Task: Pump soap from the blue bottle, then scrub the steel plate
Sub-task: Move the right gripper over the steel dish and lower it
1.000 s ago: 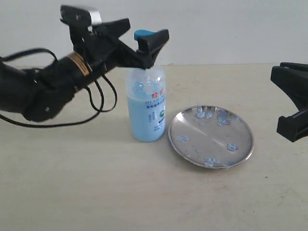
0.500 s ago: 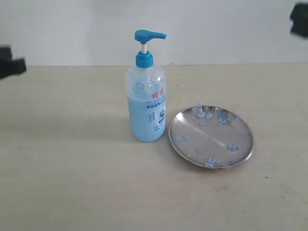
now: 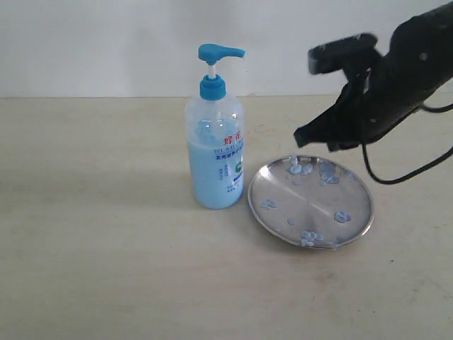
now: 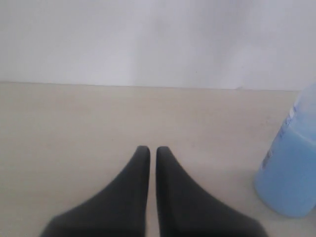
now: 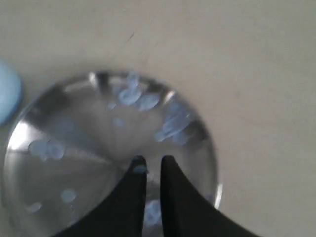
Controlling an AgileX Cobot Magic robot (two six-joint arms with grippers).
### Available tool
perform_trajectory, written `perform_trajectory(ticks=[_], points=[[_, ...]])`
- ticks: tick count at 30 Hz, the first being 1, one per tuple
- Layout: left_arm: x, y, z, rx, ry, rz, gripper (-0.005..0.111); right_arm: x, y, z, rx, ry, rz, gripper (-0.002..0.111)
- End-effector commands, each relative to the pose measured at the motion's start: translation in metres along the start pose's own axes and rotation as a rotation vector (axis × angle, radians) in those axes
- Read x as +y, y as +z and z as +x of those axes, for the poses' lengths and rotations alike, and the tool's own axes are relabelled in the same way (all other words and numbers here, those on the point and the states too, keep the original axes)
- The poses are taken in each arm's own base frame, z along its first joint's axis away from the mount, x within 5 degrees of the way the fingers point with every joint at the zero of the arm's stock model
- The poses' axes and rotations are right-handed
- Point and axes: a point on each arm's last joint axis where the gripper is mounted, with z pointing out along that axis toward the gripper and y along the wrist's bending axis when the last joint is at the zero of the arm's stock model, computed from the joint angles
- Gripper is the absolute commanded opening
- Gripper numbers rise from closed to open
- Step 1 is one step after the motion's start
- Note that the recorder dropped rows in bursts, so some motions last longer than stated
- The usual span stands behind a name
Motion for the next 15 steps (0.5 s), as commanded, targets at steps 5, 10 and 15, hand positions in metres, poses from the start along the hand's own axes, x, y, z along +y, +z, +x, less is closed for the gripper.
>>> perform_trajectory(ticks=[5, 10, 15], points=[[-0.001, -0.088, -0.022, -0.209, -0.053, -0.110, 0.004, 0.012, 0.011, 0.010, 0.148, -0.011, -0.093, 0.000], [-0.003, -0.137, -0.020, -0.384, -0.014, -0.154, 0.004, 0.012, 0.010, 0.014, 0.190, -0.009, -0.096, 0.000], [0.008, -0.139, 0.009, -0.145, -0.082, -0.276, 0.004, 0.014, 0.018, 0.009, 0.151, -0.094, -0.115, 0.000]])
